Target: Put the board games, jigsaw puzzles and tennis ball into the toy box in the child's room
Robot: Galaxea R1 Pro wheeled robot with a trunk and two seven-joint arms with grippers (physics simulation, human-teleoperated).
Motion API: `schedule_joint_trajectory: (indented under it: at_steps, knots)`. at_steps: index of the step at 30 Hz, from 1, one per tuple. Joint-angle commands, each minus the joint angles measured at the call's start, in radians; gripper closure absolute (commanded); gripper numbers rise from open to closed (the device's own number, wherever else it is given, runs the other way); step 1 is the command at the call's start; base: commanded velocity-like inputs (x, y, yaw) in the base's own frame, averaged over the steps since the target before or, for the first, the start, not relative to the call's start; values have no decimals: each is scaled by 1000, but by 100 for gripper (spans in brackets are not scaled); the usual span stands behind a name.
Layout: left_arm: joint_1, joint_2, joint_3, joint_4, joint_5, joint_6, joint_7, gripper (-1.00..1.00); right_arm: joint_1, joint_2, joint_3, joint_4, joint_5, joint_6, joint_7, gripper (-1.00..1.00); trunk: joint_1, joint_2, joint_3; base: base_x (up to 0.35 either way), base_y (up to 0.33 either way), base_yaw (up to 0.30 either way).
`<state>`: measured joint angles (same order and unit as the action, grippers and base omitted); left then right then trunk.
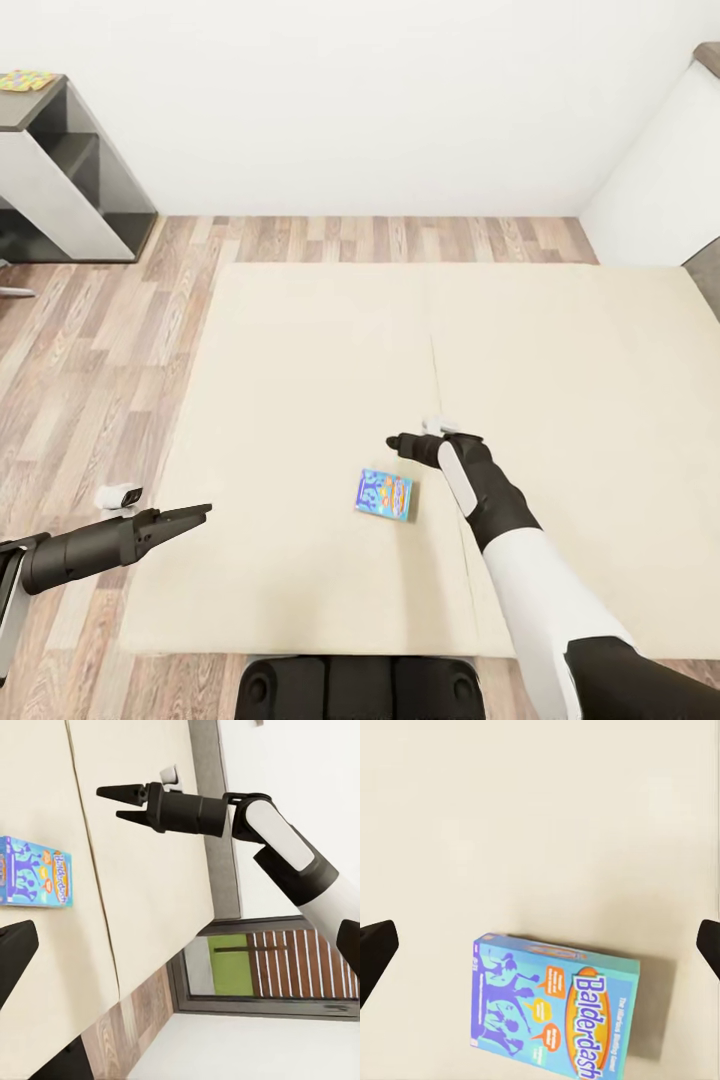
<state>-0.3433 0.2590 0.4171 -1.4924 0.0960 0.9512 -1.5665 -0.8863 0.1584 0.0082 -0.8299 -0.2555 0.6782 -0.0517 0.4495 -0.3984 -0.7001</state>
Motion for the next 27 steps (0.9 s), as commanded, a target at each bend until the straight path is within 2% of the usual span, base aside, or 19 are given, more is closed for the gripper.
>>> schedule_joint_trajectory:
  at_steps: [1, 27]
  knots:
    - [0, 0, 0, 0, -1, 11, -4, -100, -1, -1, 0, -1, -8, 5, -5, -100, 0, -2, -3, 0, 0, 0]
    - [0, 1, 0, -1, -1, 11, -4, -100, -2, -5, -7, 2, -16, -6, -4, -100, 0, -2, -45, 0, 0, 0]
